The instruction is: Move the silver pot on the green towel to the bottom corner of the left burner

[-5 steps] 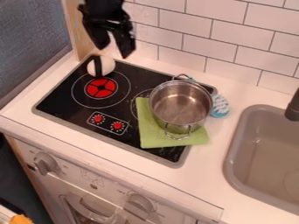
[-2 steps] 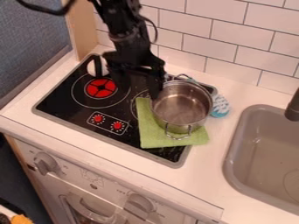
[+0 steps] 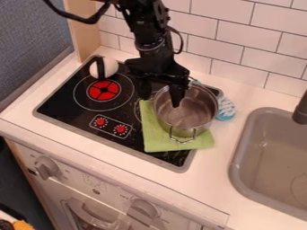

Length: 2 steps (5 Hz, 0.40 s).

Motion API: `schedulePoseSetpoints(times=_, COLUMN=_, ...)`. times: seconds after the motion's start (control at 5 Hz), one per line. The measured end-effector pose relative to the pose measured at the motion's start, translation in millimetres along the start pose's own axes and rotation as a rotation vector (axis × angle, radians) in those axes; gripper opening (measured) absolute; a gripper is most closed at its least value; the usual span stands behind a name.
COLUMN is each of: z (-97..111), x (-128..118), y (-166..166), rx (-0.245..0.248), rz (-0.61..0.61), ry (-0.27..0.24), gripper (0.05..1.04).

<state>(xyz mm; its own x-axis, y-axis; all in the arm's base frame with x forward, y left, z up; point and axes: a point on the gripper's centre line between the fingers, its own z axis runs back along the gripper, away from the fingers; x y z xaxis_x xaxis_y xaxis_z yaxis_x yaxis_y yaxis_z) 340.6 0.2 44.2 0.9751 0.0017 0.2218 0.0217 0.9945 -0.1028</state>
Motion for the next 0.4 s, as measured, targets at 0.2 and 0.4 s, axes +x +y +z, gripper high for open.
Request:
schedulePoseSetpoints(times=0.2, z=-14.7, x=-0.5, y=-7.4, rx=-0.041, rz=-0.023, ry=0.033, gripper=0.932)
schedulePoseSetpoints(times=0.4, z=-15.0, x=0.1, y=-5.5, rx=-0.018, rz=-0.037, ry=0.029, gripper=0.657)
